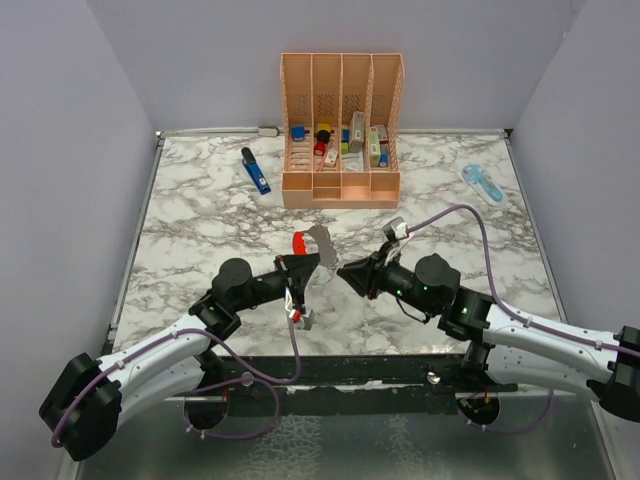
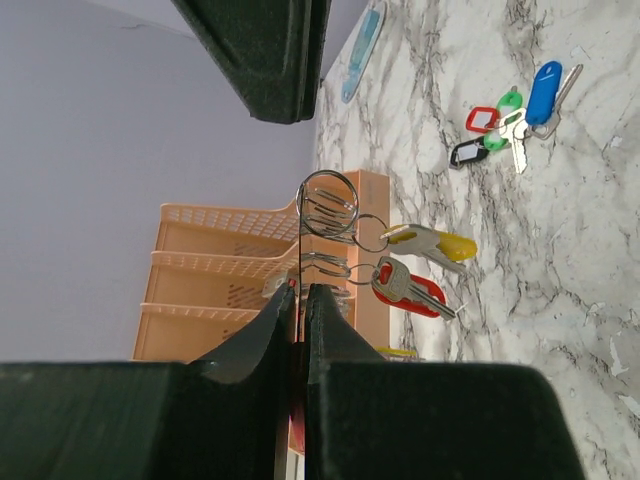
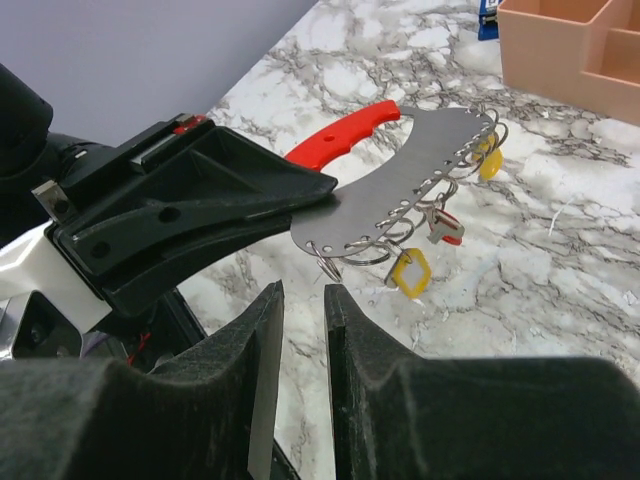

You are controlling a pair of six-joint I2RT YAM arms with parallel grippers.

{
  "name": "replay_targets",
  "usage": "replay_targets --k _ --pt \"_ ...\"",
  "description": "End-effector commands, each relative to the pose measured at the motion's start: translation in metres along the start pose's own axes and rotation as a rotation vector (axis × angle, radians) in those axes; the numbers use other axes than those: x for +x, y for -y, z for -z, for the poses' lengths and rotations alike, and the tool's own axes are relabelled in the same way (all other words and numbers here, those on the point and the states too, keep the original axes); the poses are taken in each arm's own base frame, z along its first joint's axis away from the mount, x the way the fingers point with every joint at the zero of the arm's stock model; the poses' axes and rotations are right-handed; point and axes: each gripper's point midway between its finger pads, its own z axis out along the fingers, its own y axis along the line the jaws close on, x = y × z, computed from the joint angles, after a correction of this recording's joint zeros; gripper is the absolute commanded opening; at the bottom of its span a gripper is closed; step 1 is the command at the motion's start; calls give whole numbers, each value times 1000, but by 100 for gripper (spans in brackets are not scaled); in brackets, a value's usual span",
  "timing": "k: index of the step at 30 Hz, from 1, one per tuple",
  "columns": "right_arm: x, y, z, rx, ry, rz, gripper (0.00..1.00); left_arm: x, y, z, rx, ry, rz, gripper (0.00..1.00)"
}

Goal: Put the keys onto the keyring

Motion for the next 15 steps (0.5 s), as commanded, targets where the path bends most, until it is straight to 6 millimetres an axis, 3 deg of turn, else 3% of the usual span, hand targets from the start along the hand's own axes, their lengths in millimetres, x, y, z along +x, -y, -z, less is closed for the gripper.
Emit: replay_targets --k 1,15 --pt "-17 -5 -6 -13 54 23 23 -14 -16 -4 -24 56 -3 0" --pt "-4 -1 -13 -8 32 39 22 -16 -20 -4 -29 63 32 0"
